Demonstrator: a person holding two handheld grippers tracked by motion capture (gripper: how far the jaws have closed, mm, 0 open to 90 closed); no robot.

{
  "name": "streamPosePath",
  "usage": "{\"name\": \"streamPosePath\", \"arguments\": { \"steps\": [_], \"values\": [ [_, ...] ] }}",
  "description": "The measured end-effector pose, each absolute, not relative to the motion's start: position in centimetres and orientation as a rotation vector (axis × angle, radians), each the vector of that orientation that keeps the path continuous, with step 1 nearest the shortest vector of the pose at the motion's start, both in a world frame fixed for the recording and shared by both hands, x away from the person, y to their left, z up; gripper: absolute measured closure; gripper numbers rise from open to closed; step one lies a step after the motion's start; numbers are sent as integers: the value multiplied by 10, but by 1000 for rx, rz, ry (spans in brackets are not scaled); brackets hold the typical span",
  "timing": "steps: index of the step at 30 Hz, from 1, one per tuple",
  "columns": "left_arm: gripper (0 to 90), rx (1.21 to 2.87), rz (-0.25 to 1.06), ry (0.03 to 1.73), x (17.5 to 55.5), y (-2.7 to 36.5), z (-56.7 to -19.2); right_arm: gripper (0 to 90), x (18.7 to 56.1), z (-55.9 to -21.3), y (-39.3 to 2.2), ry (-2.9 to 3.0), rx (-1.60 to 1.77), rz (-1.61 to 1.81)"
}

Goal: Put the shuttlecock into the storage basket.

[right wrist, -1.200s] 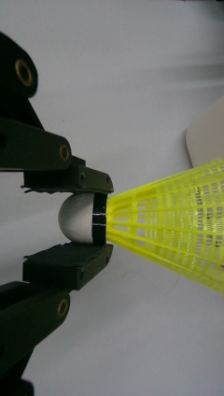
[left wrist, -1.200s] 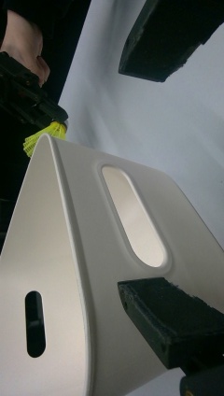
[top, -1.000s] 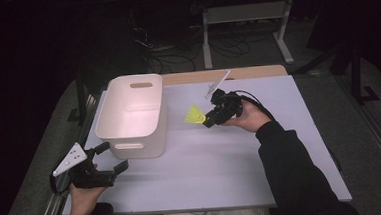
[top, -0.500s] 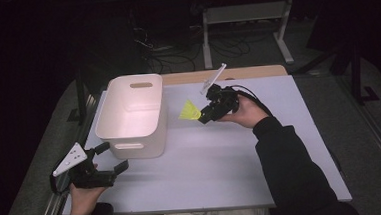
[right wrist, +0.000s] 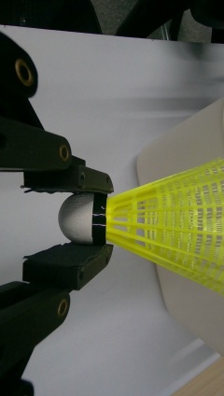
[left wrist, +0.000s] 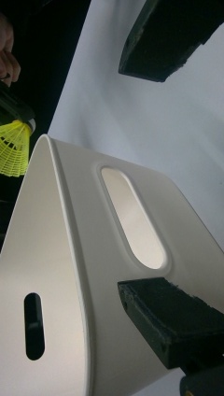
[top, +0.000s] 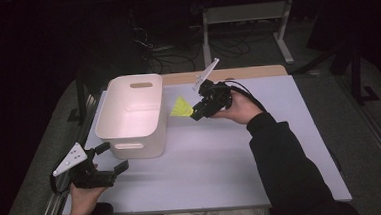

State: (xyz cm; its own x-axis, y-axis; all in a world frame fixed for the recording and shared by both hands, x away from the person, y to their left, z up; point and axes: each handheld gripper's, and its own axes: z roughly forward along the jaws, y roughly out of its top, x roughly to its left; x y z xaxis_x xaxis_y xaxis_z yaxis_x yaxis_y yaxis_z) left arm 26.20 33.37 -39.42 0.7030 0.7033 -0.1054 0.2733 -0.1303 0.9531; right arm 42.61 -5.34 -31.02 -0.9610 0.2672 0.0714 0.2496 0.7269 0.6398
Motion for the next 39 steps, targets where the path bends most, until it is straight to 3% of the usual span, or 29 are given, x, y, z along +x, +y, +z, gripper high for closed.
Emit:
{"name": "streamPosePath", "arguments": {
  "steps": [39],
  "values": [
    [0,1707,447,789,262,334,-394,630,428,-260,-14,2867,280,1068]
  ]
}}
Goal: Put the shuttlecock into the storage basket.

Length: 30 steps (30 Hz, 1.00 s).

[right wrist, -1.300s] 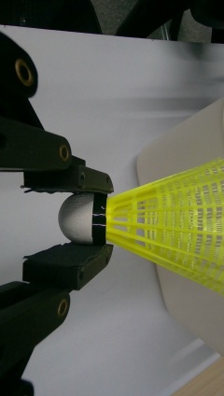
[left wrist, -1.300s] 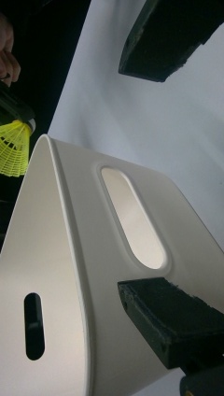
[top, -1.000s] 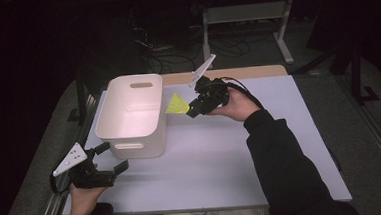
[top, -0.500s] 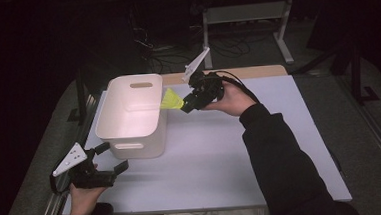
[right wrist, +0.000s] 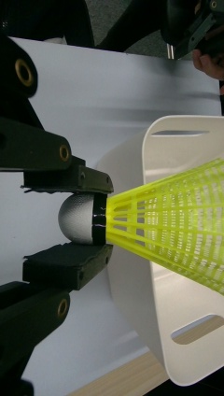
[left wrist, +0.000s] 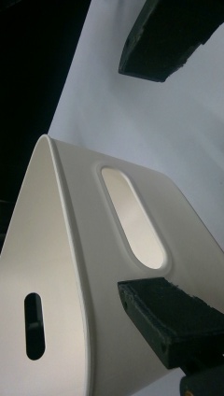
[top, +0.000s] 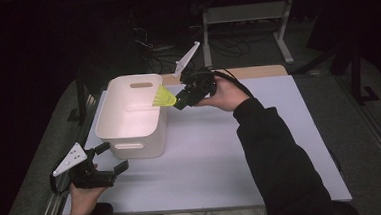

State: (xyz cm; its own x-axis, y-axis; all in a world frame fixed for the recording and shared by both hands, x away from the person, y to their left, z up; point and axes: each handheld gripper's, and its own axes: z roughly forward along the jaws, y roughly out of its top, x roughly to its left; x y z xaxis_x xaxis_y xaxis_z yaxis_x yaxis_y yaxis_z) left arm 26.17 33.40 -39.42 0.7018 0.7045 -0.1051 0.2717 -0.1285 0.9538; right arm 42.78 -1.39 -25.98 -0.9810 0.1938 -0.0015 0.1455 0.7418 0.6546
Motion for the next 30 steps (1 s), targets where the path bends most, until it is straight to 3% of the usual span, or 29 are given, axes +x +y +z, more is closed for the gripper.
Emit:
{"name": "streamPosePath", "arguments": {
  "steps": [30],
  "values": [
    [0,1709,446,785,261,335,-394,630,430,-254,26,2898,189,1111]
  ]
}}
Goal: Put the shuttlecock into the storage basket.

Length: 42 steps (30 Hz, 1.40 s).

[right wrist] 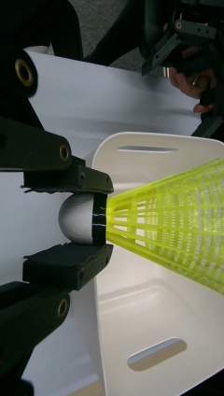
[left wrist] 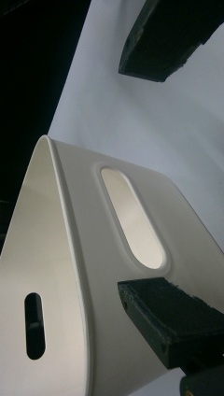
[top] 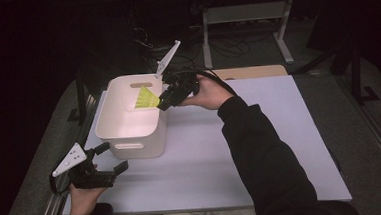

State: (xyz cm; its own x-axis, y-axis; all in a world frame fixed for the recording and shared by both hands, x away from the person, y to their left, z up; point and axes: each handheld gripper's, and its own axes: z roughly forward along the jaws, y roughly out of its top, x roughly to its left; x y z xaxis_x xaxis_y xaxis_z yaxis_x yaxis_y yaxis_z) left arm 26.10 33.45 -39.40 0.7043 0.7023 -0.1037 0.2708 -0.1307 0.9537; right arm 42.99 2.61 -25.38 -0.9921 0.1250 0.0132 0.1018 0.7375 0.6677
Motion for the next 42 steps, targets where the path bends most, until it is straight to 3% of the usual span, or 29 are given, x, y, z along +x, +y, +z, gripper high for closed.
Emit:
{"name": "streamPosePath", "arguments": {
  "steps": [42],
  "values": [
    [0,1708,446,784,260,335,-394,629,429,-284,65,2945,123,1206]
  ]
}}
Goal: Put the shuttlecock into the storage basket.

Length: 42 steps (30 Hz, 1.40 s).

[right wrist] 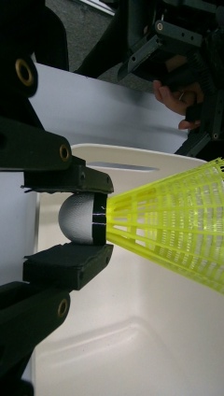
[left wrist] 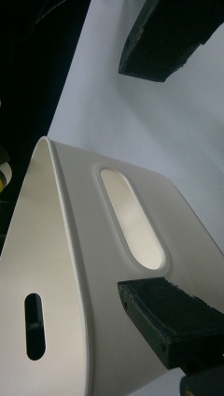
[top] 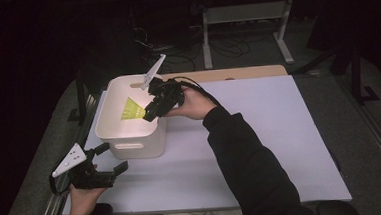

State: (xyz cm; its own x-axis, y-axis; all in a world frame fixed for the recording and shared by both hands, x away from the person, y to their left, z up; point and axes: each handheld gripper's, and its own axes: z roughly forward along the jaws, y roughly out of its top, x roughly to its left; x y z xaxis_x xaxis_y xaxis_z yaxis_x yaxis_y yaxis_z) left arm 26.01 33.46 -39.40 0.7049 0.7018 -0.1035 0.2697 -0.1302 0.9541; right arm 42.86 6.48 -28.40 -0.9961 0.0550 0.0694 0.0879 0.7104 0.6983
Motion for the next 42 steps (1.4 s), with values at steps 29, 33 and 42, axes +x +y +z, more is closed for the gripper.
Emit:
{"name": "streamPosePath", "arguments": {
  "steps": [29,33,42],
  "values": [
    [0,1713,445,782,260,335,-394,591,434,-311,80,-2824,-127,-1129],
    [0,1713,445,782,260,335,-394,504,434,-310,79,-2829,-133,-1124],
    [0,1710,445,783,260,335,-394,425,431,-303,73,-2839,-146,-1143]
  ]
}}
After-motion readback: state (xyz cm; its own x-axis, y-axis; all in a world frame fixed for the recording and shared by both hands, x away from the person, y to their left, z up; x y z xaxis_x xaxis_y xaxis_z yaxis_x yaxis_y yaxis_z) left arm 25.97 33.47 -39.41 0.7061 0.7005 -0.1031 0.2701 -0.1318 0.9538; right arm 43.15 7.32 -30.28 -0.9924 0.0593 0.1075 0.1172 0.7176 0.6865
